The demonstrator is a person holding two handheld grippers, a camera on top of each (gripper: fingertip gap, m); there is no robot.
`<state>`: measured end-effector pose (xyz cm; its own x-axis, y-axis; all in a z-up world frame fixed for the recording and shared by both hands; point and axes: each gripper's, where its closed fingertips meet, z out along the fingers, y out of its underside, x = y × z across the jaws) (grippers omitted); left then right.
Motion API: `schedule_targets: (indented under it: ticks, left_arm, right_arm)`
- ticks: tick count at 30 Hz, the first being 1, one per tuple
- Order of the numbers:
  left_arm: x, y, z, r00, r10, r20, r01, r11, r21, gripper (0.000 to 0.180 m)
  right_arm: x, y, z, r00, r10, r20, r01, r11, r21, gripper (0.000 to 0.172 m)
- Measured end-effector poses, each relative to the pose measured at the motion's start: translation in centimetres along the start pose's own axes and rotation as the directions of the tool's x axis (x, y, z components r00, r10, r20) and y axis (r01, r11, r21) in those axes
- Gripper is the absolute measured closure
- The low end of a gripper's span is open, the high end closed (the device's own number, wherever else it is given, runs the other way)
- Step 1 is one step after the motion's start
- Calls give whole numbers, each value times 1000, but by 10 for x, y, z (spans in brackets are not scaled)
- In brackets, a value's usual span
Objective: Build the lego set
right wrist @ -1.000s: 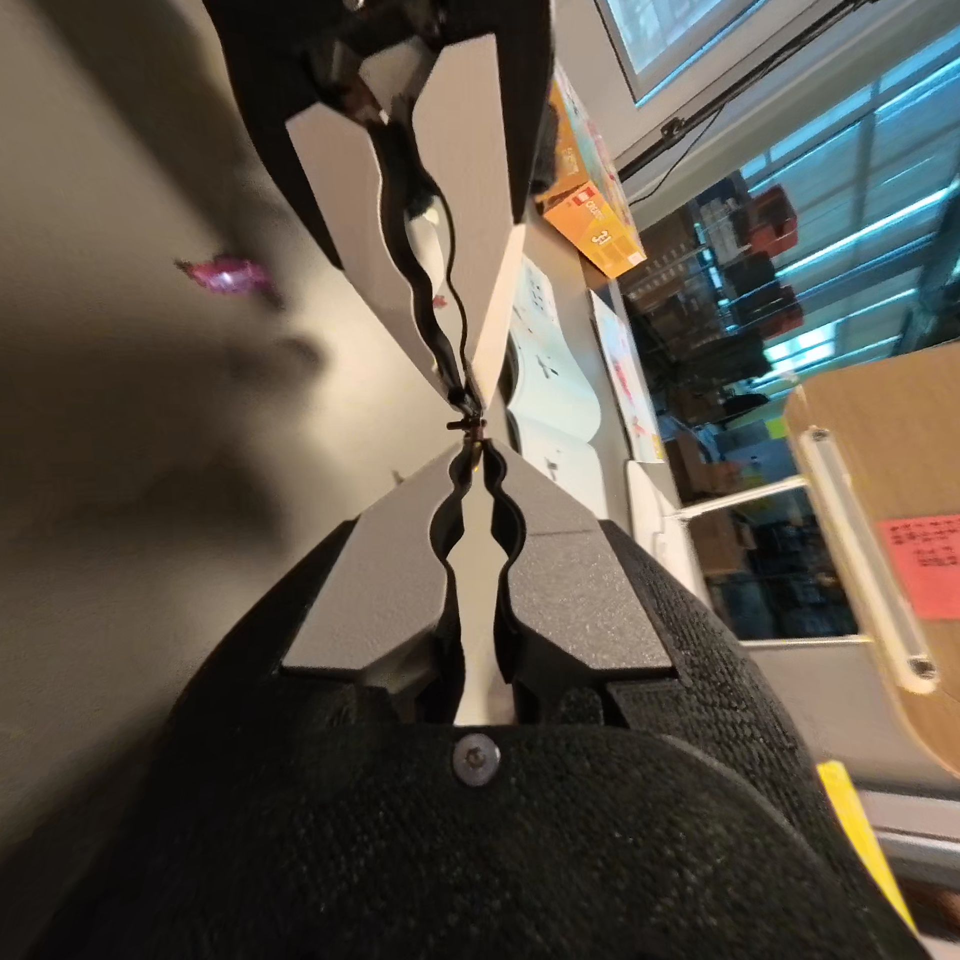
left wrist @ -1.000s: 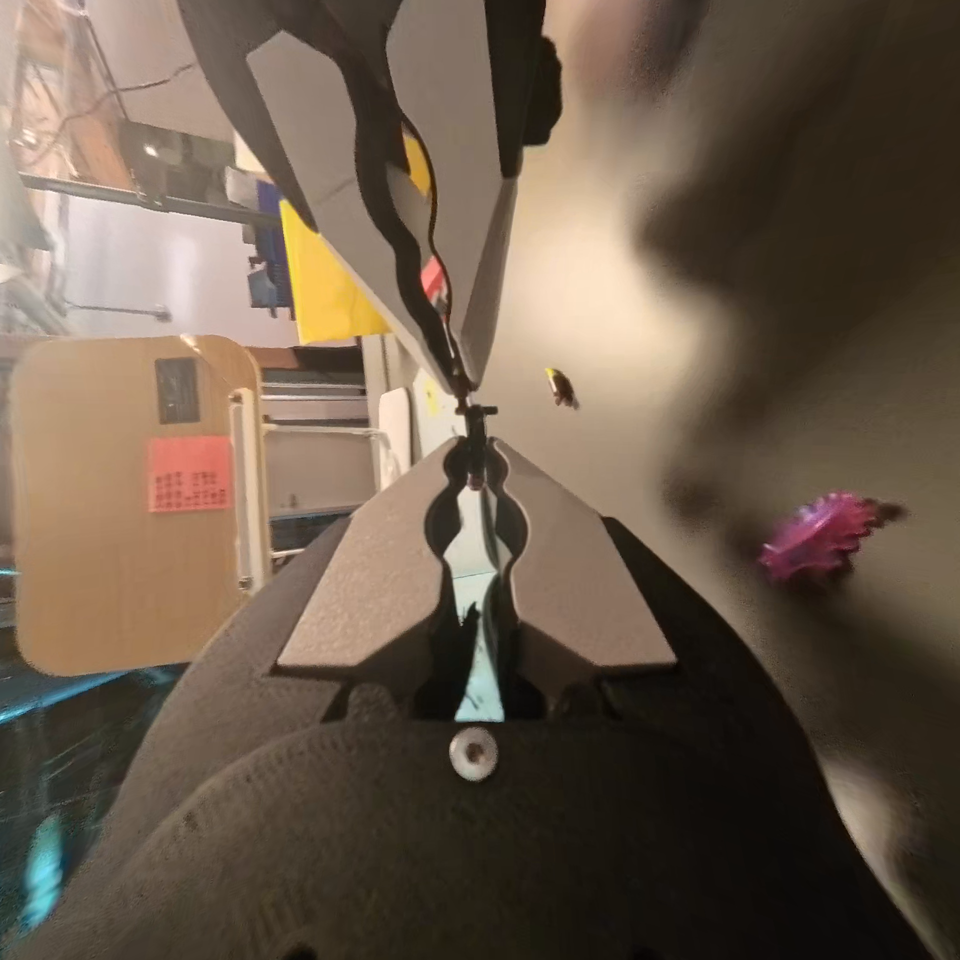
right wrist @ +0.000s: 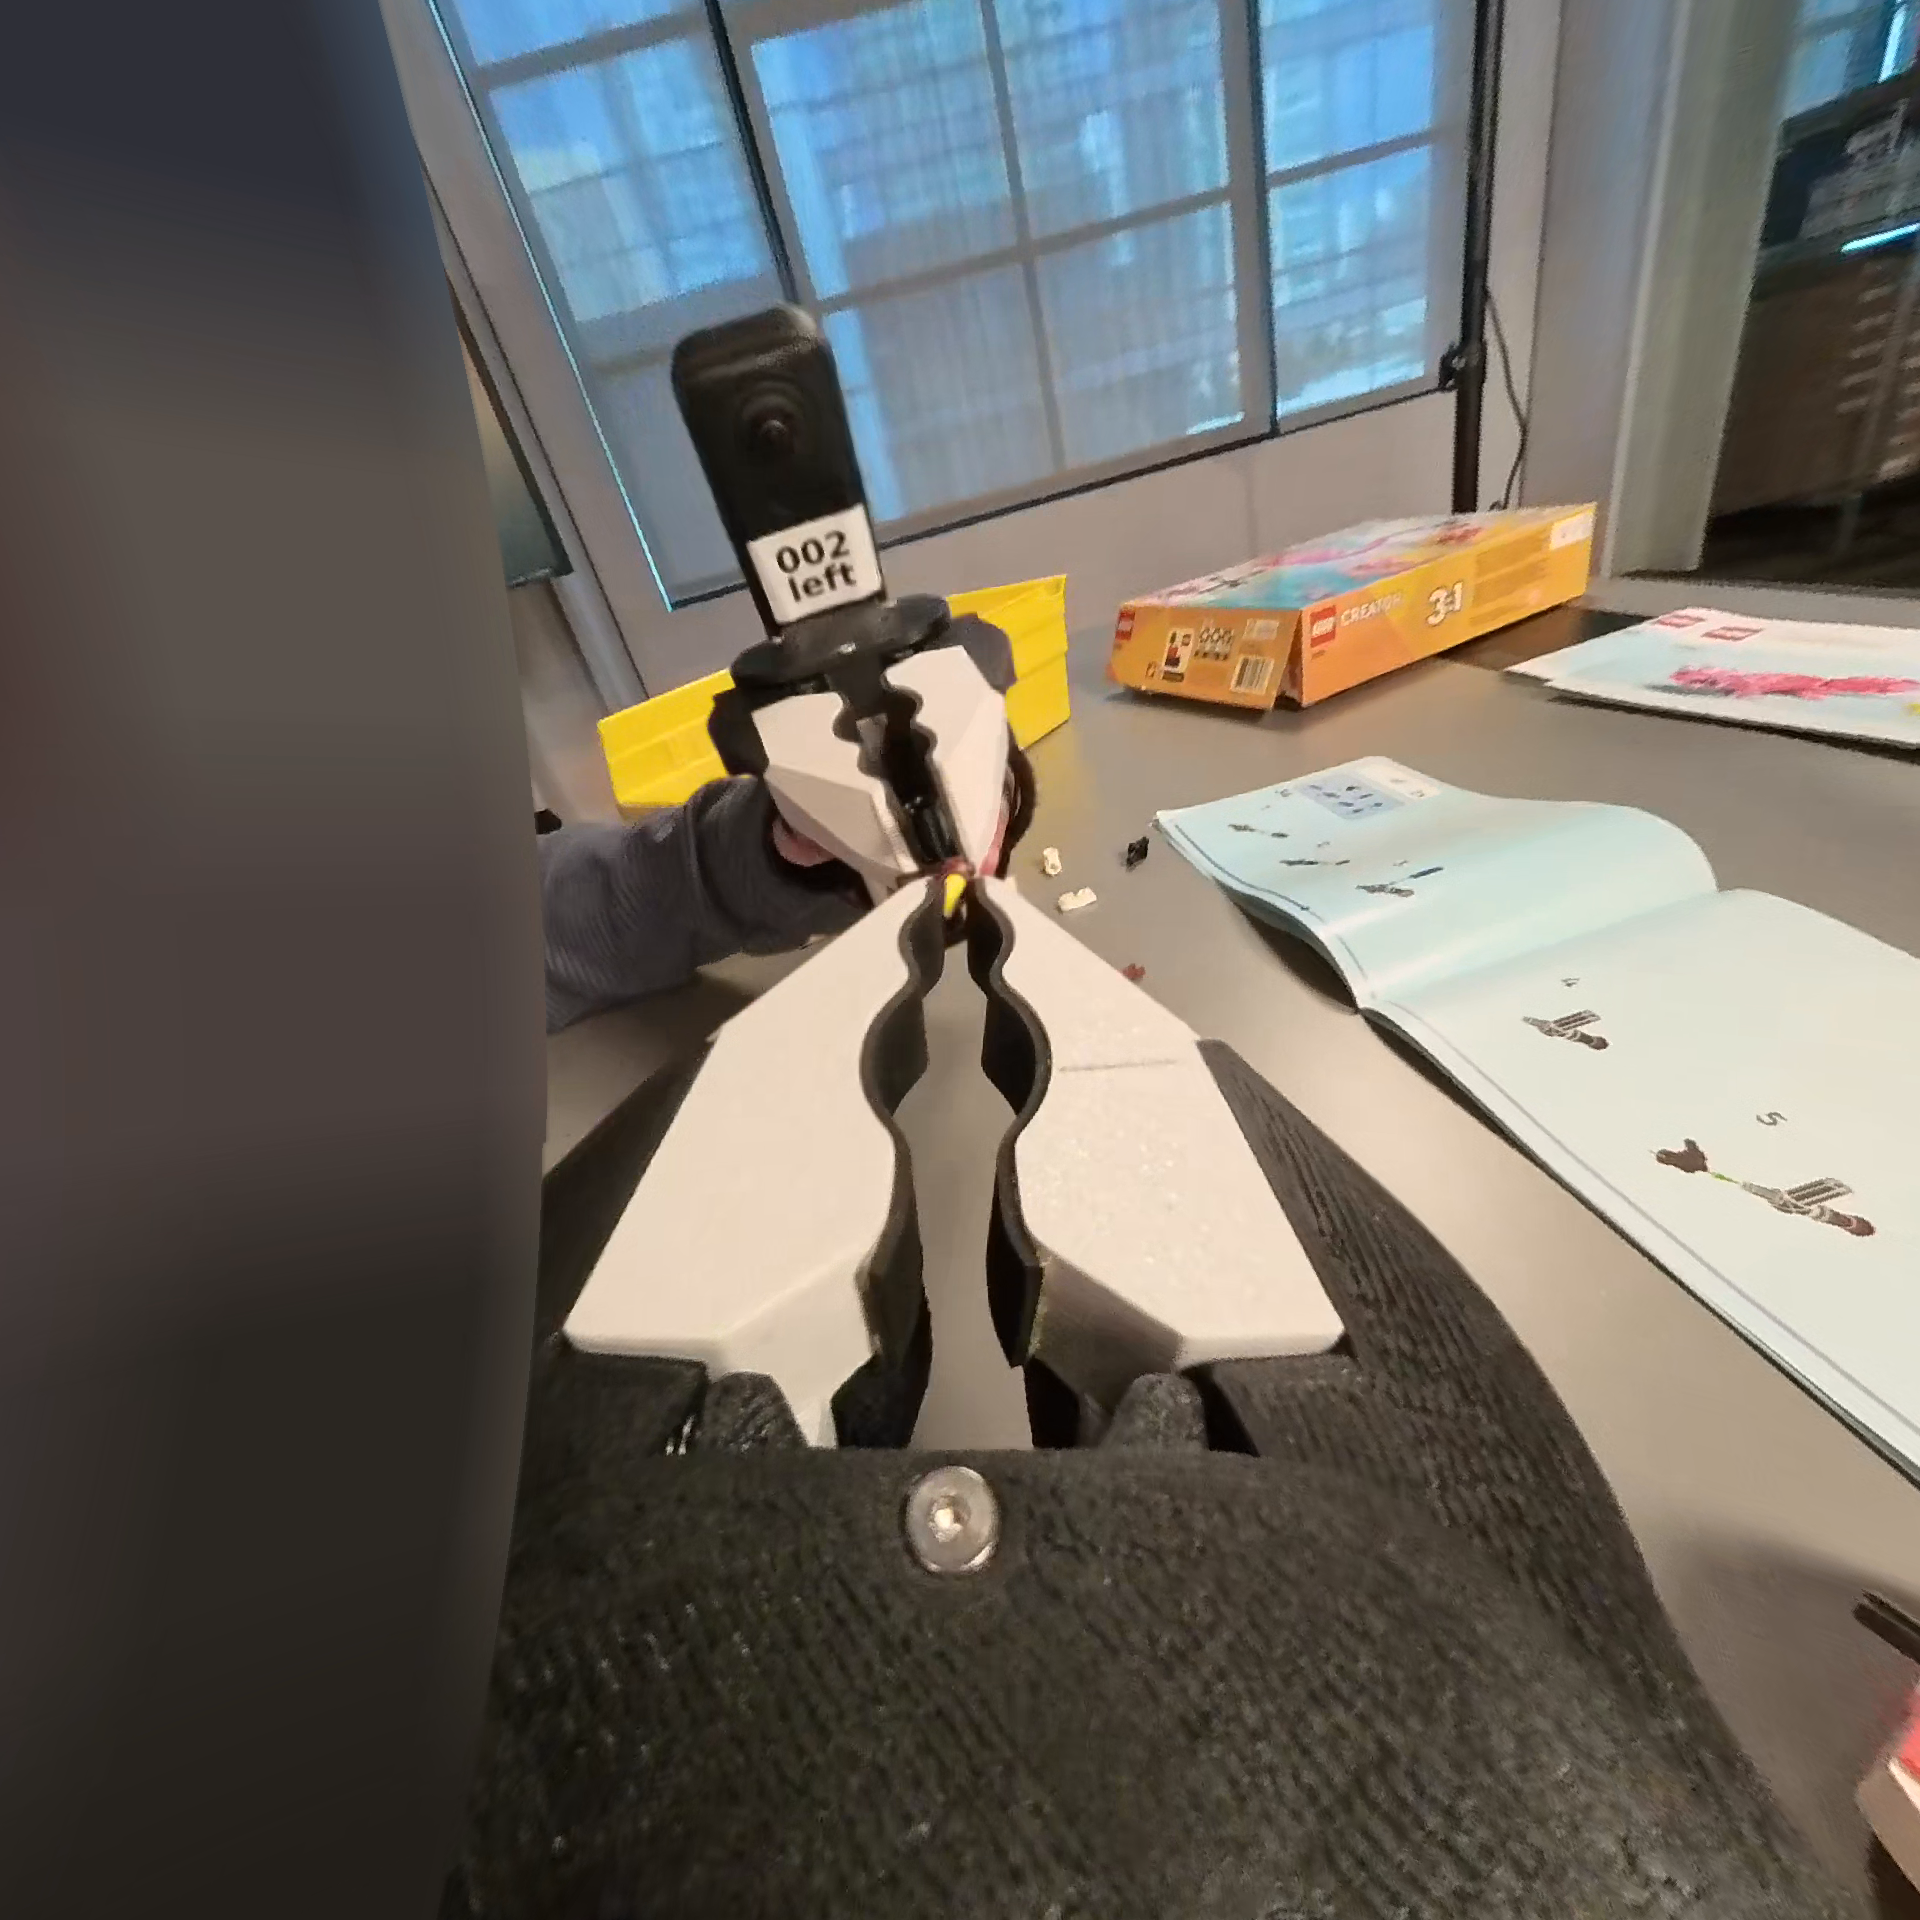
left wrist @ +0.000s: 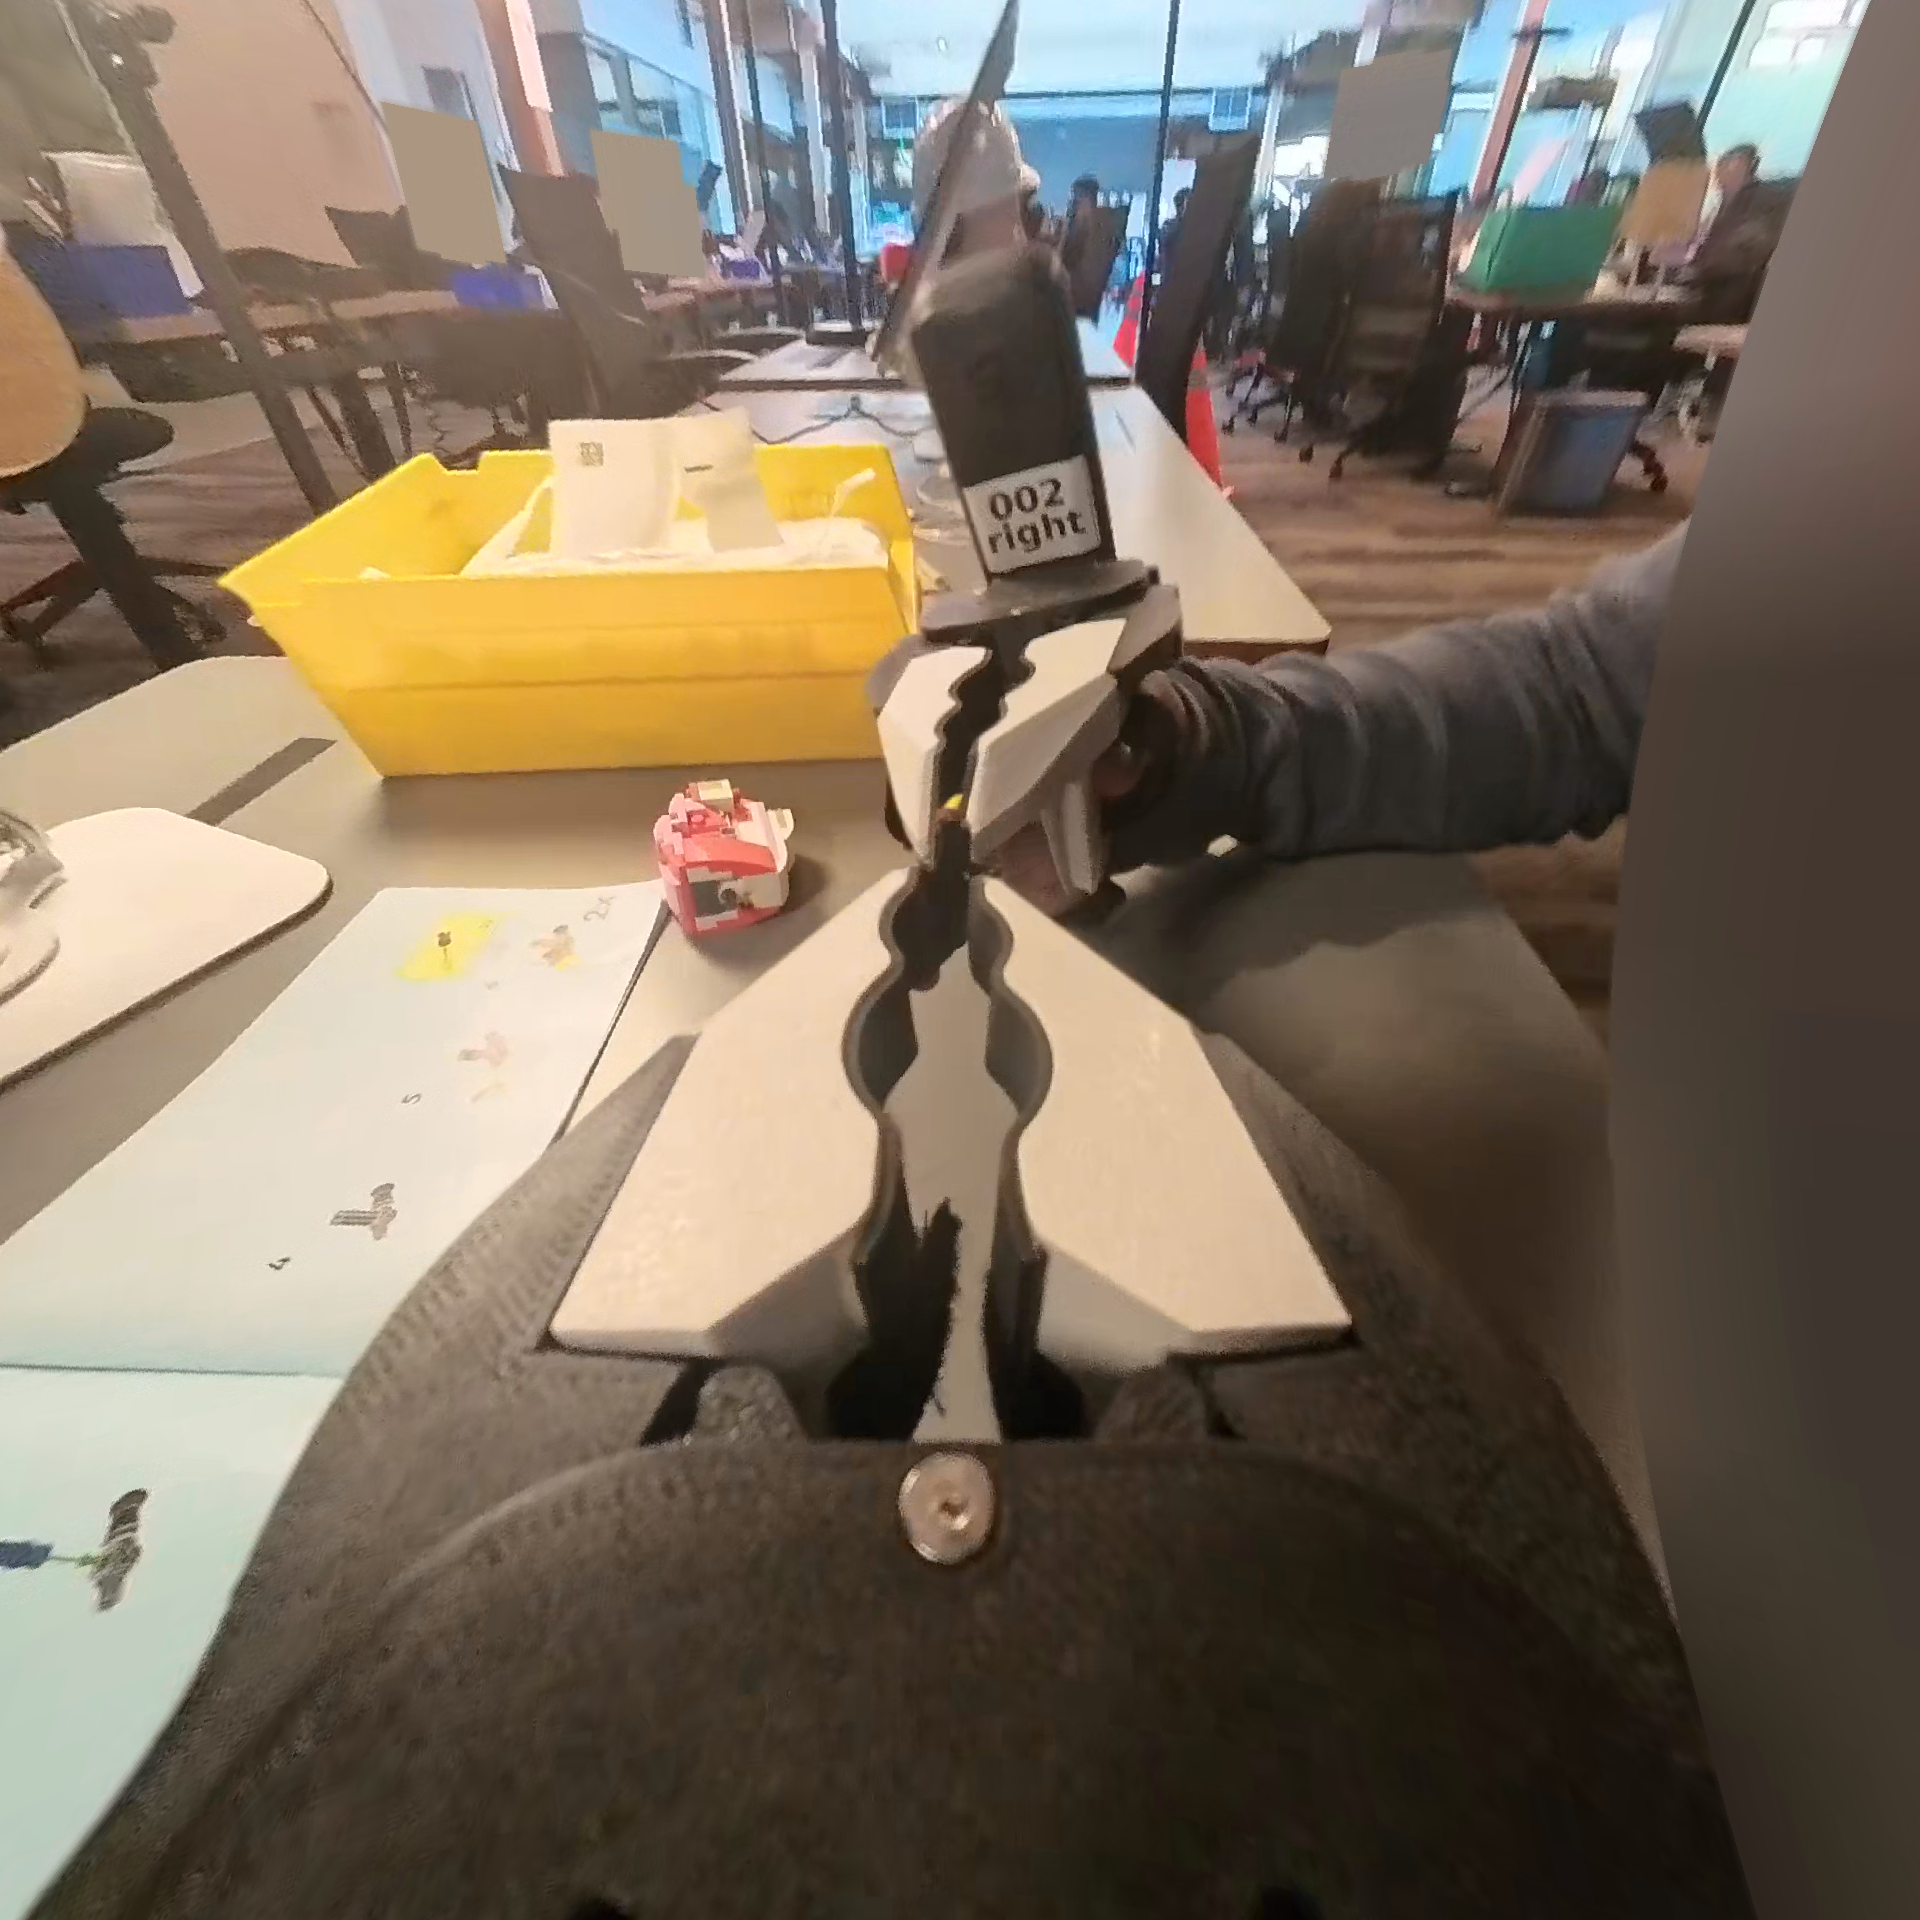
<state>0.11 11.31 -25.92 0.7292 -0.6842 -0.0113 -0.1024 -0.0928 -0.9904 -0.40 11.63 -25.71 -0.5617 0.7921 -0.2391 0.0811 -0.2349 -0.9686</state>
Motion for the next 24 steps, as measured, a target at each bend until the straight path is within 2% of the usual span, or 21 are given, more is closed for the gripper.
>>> schedule_targets:
  ticks: [5,7,12,15,20,24]
  left_arm:
    - [-2,-8,0,993,-112,-33,114,991,75,176]
    - [-2,-13,-1,989,-140,-50,145,984,104,176]
    - [-5,-6,0,982,-179,-56,183,981,63,176]
    - [-5,-4,0,984,-175,-48,177,983,51,176]
    - [-6,-7,-1,975,-213,-66,218,972,86,176]
    - [-9,-11,-5,968,-240,-73,247,962,113,175]
  right_arm:
    - [2,1,1,999,-25,-41,24,1000,-8,169]
    - [0,-3,3,999,37,-20,-37,999,31,170]
    - [4,1,2,992,123,7,-124,992,31,170]
    - [5,3,2,992,123,2,-123,992,23,169]
    - [5,-1,1,986,164,30,-165,985,57,167]
    - [4,-6,0,987,158,38,-161,983,88,157]
